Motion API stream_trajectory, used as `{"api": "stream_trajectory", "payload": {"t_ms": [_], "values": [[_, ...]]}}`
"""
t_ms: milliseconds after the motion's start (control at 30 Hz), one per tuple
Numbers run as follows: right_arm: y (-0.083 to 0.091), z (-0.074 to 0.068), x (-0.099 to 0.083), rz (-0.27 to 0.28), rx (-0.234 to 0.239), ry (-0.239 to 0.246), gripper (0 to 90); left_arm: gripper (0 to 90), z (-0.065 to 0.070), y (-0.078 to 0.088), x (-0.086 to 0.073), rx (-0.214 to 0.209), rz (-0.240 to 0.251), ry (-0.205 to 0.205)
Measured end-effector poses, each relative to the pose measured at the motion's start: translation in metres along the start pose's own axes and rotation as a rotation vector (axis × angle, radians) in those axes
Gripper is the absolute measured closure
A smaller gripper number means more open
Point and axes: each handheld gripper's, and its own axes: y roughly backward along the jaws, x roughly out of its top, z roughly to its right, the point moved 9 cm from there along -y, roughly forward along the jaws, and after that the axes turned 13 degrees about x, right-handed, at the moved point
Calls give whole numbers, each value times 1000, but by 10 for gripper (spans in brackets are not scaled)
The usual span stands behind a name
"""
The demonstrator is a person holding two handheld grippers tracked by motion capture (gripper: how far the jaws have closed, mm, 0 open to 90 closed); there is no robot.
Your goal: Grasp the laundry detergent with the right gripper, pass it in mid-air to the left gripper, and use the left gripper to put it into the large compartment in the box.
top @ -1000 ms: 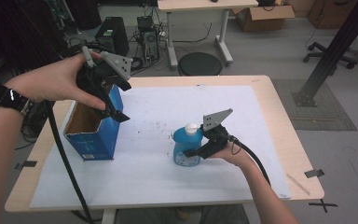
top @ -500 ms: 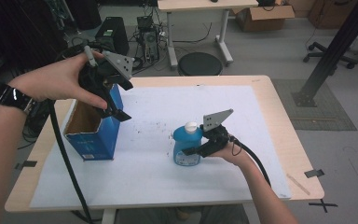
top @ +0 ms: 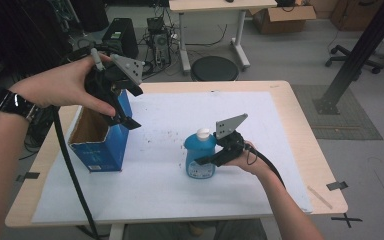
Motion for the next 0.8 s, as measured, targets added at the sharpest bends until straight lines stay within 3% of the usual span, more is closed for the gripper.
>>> {"api": "stream_trajectory", "payload": {"t_ms": [433, 800], "values": [[14, -7, 51, -34, 9, 32, 436, 53, 1, 6, 14, 10, -6, -23], [9, -19, 103, -76, 31, 83, 436, 49, 5, 12, 27, 2, -29, -15]]}}
